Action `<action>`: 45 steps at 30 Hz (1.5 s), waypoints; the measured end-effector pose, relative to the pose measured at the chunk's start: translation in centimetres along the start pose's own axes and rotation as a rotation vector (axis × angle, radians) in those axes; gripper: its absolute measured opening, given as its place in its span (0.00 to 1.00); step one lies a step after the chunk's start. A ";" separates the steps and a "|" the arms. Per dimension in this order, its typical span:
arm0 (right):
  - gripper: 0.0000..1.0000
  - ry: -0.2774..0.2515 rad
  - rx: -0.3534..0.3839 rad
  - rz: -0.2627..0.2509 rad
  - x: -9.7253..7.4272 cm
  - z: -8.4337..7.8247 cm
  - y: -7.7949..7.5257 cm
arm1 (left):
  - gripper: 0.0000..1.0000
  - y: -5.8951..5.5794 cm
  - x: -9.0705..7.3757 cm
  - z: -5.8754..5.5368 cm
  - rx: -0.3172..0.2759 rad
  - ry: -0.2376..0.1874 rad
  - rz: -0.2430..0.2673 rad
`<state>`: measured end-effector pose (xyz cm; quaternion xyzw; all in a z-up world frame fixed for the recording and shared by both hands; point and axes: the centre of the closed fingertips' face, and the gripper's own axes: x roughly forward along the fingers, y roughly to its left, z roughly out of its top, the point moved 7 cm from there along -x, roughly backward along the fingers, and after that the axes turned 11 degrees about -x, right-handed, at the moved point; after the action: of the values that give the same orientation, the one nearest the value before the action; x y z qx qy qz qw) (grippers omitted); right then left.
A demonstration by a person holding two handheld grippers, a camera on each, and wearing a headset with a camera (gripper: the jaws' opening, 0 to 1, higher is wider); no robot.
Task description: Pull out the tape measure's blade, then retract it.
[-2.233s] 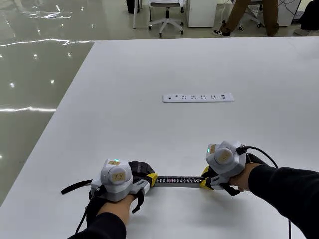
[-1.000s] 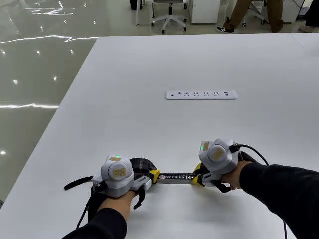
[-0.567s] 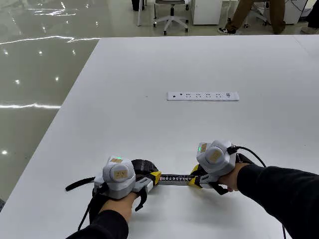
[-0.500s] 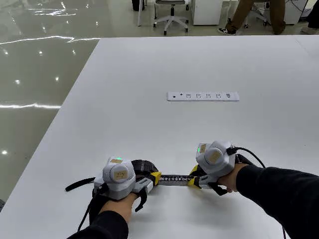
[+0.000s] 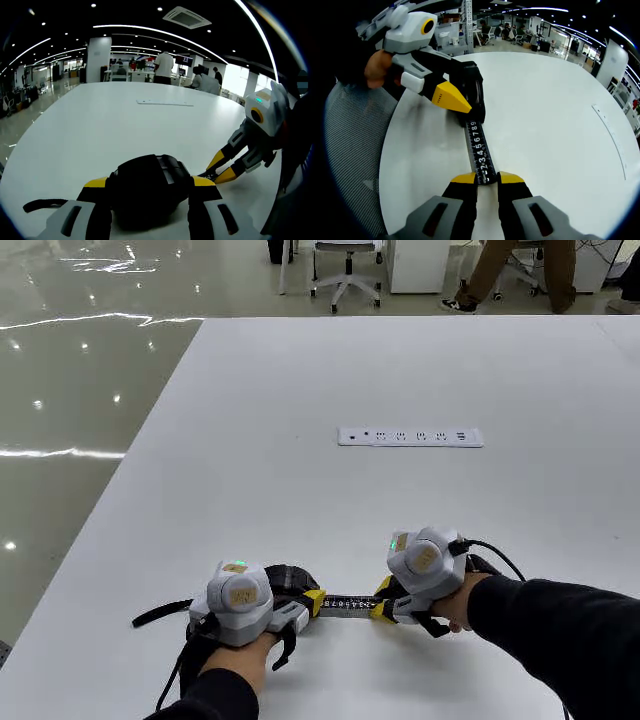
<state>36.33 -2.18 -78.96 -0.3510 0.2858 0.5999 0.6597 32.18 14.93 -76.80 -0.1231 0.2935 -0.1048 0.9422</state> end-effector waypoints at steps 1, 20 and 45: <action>0.10 0.004 0.000 0.001 0.0 0.0 0.0 | 0.58 0.0 0.0 0.0 0.000 0.000 0.000; 0.10 -0.028 -0.014 0.011 1.0 2.0 0.3 | 0.58 0.1 -0.1 0.0 -0.007 -0.003 -0.003; 0.10 -0.063 -0.013 0.015 2.3 3.5 0.6 | 0.58 0.0 0.0 -0.1 -0.011 0.001 -0.007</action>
<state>35.83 2.03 -78.80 -0.3342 0.2637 0.6176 0.6613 32.10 14.97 -76.87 -0.1295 0.2943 -0.1066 0.9409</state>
